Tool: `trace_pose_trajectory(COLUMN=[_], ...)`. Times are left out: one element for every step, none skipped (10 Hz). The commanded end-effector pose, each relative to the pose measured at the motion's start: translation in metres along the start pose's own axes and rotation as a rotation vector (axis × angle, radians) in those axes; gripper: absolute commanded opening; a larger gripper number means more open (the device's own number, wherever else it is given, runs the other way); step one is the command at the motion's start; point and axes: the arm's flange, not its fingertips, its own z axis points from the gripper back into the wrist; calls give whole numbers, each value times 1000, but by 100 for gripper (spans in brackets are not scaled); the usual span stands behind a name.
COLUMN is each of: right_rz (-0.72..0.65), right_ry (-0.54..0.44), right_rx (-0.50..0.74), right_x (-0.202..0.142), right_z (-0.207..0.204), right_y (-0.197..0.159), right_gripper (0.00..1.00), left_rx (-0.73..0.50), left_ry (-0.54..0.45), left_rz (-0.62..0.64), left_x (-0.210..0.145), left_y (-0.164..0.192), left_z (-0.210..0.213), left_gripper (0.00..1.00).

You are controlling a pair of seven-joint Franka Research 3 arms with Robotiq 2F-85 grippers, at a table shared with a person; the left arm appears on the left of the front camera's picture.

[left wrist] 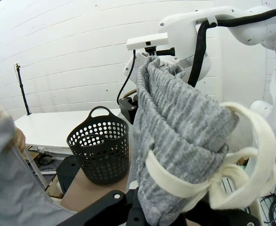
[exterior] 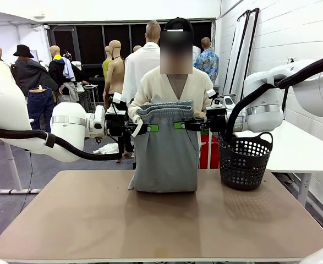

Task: Fold the training pants.
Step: Release the ends of the Training pants and then grab the overlapped ends.

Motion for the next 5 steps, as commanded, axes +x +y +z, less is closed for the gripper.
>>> trace_pose_trajectory(right_rz=[4,4,4,4,4], right_ry=[-9,-9,-9,-9,-9], right_rx=[2,2,2,2,2], right_x=[2,2,2,2,2], right_z=[-1,-1,-1,-1,-1], right_y=[1,1,1,1,1], right_gripper=[0,0,0,0,0], left_rx=[14,14,14,14,14], left_ry=[-19,-19,-19,-19,-19], left_rz=[0,0,0,0,0], left_x=[3,3,3,3,3], left_y=[-3,-3,-3,-3,-3], left_z=[1,1,1,1,1], left_gripper=[0,0,0,0,0])
